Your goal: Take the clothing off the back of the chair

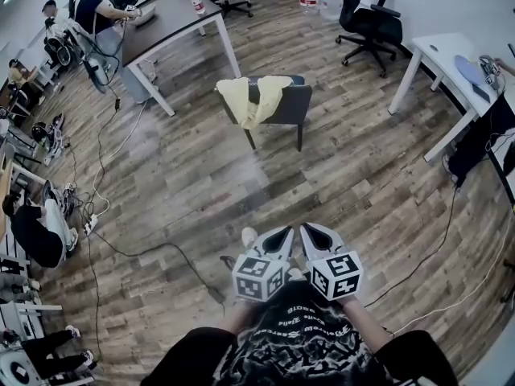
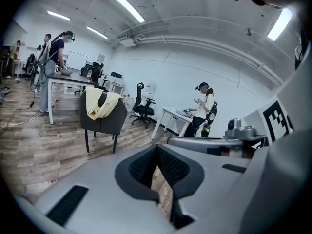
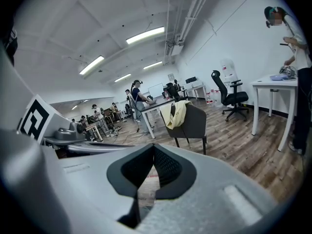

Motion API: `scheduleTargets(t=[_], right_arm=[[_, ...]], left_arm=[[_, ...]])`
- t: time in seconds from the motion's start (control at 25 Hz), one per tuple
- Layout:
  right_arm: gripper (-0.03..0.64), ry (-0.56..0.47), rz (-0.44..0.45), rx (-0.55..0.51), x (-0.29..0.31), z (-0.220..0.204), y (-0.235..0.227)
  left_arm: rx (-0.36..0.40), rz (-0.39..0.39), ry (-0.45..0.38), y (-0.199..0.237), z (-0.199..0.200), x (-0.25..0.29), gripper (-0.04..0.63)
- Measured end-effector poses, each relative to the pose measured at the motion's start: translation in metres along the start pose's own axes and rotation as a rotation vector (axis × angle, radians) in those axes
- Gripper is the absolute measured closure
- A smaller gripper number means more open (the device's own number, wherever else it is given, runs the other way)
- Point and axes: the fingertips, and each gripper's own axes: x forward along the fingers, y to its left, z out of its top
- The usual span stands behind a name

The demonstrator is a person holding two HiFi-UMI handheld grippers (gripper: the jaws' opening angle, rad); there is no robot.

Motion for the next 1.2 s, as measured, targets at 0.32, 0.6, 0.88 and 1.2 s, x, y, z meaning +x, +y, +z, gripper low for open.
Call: scheduleTargets(t=[0.32,0.6,0.88,1.2], right_arm=[[0.614,0.004,-0.034,0.005,0.034,0.016,-0.009],[0.614,0.019,-0.071,0.019,0.079,0.039,-0.018],[0.614,0.031,-0.101,0.051,0.134,0.058,-0.013],[0.615,0.033,-0.150,0.052,0.188,0.078,-0.004]], left_arm=[[0.032,-0.042,0.040,0.024,0.016,0.026,0.586],[-0.012,-0.065,0.042,0.070,0.046,0.048,0.586],[-0.013,-0.112,0.060,0.117,0.075,0.061,0.586],[-0.020,-0.168,0.074,0.166,0.101,0.071,0.586]])
